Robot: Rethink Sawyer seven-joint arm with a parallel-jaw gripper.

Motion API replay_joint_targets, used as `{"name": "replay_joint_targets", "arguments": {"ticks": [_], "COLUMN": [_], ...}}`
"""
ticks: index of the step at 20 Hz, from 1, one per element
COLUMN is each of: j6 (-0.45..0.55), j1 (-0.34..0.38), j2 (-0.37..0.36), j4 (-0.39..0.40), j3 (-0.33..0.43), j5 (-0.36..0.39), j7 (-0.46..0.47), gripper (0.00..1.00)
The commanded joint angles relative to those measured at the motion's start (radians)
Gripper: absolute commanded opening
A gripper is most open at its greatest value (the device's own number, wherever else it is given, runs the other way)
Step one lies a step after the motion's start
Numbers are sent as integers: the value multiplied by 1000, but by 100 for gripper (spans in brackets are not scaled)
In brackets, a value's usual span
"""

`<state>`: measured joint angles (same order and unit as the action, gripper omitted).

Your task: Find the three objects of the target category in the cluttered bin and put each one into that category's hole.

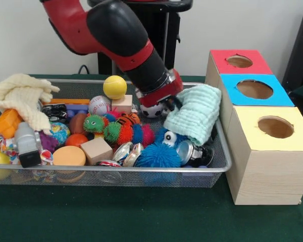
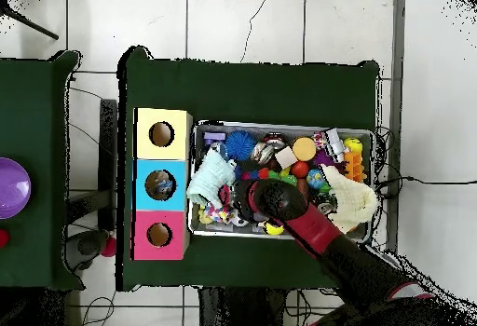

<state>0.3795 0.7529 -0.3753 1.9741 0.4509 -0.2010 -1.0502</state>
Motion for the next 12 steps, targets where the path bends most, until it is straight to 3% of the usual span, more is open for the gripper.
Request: {"name": "replay_joint_targets", "arguments": {"ticks": [1, 8, 10, 12], "j6": [128, 144, 116, 28], "j1": [-22, -56, -80, -129], "j2": [-43, -72, -80, -88], "j4": [102, 82, 49, -18], "j3": [130, 70, 26, -69], "j5": [-97, -58, -24, 37], "j7": [-288, -216, -194, -177], "gripper": [0, 0, 0, 0]}}
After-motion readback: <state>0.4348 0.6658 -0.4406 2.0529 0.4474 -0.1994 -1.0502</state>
